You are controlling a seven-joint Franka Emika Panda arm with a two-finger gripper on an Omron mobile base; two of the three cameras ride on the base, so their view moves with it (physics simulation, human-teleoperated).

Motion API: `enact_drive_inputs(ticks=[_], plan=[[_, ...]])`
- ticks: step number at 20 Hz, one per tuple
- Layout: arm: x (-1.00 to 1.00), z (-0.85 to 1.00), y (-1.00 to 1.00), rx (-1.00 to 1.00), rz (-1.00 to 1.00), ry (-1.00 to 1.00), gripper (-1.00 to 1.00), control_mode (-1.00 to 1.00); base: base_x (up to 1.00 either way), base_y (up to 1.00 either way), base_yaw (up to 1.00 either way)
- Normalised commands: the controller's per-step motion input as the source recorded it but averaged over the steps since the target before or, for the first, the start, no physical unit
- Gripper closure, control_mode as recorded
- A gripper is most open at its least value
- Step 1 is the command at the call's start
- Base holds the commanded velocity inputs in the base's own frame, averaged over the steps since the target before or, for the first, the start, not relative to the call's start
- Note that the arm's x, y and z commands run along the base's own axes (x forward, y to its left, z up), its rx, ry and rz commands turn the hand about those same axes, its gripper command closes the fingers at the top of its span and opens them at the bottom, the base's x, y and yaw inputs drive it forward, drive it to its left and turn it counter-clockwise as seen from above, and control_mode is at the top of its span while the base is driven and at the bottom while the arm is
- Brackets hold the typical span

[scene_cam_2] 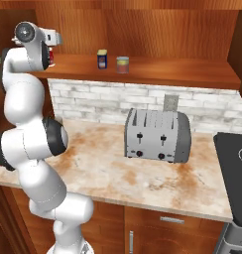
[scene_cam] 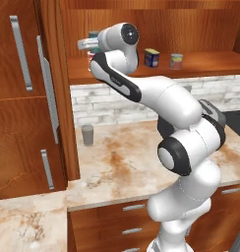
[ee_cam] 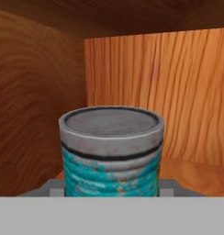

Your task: Stack two cans on top of the other two cans in the cabinet.

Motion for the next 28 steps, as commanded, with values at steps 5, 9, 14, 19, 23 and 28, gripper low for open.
enact_drive_inputs(ticks=[5, 9, 14, 19, 23, 28], plan=[[0.05, -0.08, 0.0, -0.01, 0.0, 0.0, 1.0, -1.0, 0.0, 0.0, 0.0], [0.11, -0.04, 0.0, 0.0, 0.0, 0.0, 1.0, -1.0, 0.0, 0.0, 0.0], [0.09, -0.03, 0.0, 0.0, 0.0, 0.0, 1.0, -1.0, 0.0, 0.0, 0.0], [0.04, 0.08, 0.05, 0.0, 0.0, 0.0, 1.0, -1.0, 0.0, 0.0, 0.0], [0.0, 0.07, 0.04, 0.0, 0.0, 0.0, 1.0, -1.0, 0.0, 0.0, 0.0], [0.05, -0.03, 0.03, 0.0, 0.0, 0.0, 1.0, -1.0, 0.0, 0.0, 0.0]])
